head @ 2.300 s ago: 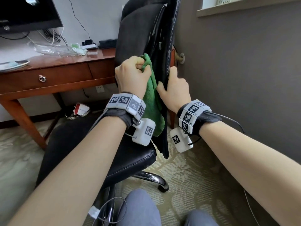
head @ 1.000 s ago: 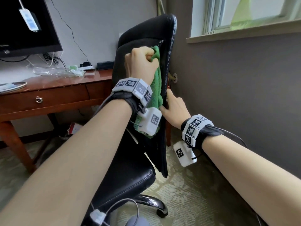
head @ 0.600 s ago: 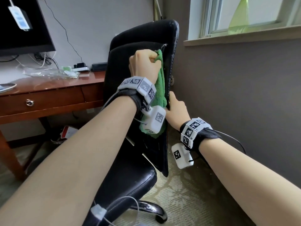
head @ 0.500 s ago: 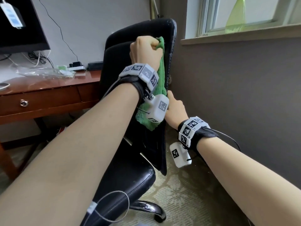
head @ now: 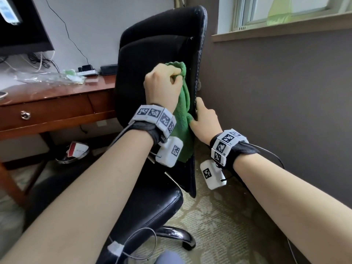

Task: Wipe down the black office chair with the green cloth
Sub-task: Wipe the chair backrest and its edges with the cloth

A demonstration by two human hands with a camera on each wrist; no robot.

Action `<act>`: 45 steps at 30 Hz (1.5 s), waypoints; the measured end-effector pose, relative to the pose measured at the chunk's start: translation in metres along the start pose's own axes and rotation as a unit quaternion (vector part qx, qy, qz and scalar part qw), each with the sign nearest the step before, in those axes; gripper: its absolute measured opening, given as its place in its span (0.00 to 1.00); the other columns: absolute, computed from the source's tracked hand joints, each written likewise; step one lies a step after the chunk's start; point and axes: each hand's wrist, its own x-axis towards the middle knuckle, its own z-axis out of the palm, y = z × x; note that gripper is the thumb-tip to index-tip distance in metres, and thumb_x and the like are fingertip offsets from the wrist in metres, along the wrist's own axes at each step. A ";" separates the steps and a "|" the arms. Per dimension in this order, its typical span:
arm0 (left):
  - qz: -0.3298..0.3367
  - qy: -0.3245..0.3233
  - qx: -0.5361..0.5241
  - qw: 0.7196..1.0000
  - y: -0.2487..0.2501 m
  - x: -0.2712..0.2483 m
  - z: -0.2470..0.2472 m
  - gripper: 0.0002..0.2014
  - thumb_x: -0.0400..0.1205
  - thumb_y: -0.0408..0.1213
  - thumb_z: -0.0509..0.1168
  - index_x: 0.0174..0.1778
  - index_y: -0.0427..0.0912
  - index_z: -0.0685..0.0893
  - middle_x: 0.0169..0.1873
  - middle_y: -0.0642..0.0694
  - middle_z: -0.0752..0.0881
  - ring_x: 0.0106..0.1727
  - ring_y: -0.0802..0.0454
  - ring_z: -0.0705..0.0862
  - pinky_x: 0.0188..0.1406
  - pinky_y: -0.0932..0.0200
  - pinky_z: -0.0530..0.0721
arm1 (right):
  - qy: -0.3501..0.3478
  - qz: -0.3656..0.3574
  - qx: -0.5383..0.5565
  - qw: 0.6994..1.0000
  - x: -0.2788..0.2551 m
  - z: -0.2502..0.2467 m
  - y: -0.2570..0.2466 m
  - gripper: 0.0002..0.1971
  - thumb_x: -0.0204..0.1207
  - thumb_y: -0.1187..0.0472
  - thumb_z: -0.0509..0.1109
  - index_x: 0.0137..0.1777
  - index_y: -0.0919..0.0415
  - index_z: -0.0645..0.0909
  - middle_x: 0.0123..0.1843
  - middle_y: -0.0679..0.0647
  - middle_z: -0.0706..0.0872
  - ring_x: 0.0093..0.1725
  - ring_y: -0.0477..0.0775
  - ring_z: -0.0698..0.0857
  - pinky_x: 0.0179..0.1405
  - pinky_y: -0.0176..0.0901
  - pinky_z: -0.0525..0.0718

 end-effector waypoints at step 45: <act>0.057 -0.100 0.205 0.972 0.030 -0.037 -0.035 0.12 0.88 0.44 0.60 0.52 0.46 0.88 0.51 0.44 0.80 0.42 0.38 0.84 0.37 0.50 0.79 | 0.026 -0.043 -0.004 0.999 -0.031 -0.004 -0.006 0.18 0.82 0.53 0.63 0.67 0.59 0.66 0.40 0.61 0.83 0.43 0.66 0.81 0.45 0.58 0.84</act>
